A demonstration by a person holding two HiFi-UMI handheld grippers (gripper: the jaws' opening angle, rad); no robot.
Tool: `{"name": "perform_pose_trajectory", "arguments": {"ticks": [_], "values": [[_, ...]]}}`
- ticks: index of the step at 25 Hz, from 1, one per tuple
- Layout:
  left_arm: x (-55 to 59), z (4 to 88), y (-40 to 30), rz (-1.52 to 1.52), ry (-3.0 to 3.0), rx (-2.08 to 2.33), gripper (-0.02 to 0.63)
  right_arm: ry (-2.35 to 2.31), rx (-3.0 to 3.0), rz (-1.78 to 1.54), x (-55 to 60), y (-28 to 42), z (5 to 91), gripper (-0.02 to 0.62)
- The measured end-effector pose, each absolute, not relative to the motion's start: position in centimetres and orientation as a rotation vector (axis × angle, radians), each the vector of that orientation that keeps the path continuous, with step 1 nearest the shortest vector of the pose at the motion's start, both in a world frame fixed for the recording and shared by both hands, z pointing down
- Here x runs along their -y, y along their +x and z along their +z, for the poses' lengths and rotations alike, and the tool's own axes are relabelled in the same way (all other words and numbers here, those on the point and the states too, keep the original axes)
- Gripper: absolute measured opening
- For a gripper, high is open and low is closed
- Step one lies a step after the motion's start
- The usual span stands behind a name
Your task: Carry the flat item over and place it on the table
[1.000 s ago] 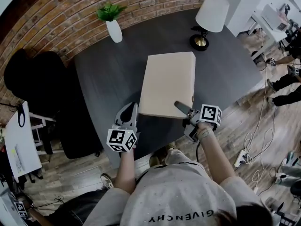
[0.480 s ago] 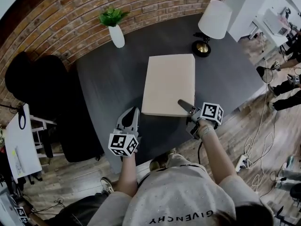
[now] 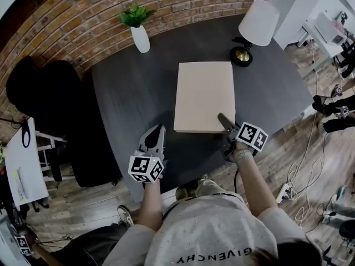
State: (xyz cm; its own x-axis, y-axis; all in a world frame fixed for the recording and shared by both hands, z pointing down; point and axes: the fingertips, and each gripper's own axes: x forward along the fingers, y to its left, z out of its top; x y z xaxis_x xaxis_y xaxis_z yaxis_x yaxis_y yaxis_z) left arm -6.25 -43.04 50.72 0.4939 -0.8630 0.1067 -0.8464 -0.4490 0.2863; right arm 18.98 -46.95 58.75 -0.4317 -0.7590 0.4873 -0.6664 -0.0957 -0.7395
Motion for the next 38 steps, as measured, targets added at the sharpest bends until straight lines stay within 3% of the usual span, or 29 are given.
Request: {"name": "perform_pose_trajectory", "arguments": {"ticks": [14,21,23,27,32,36,38], "values": [[42.8,51.1,-7.3,-0.073,2.408,1.467,-0.003,-1.775,-2.158,-1.419,47.7,20.2,58.4,0.4],[42.6,51.1,-7.3,-0.071,2.411,1.449,-0.003,-1.811,-2.4,-1.138,47.5,19.5,56.0,0.387],[42.5,51.0,-7.3,-0.073,2.413,1.444,-0.003,-1.814,-2.448,-1.078,47.2,19.2,55.5,0.357],[42.2,50.7,-7.2,-0.071,2.426,1.435,-0.003,-1.856,-2.495,-0.98,46.4,19.3,54.8,0.199],[41.9,50.4,-6.9,-0.068,2.444,1.42,-0.003,-1.86,-2.532,-0.883,45.4,19.2,53.7,0.082],[41.5,50.1,-6.6,-0.071,2.463,1.405,-0.003,-1.869,-2.542,-0.807,44.4,19.2,52.8,0.005],[41.2,49.9,-6.5,-0.076,2.471,1.397,-0.003,-1.858,-2.546,-0.778,43.8,18.9,52.3,-0.002]]}}
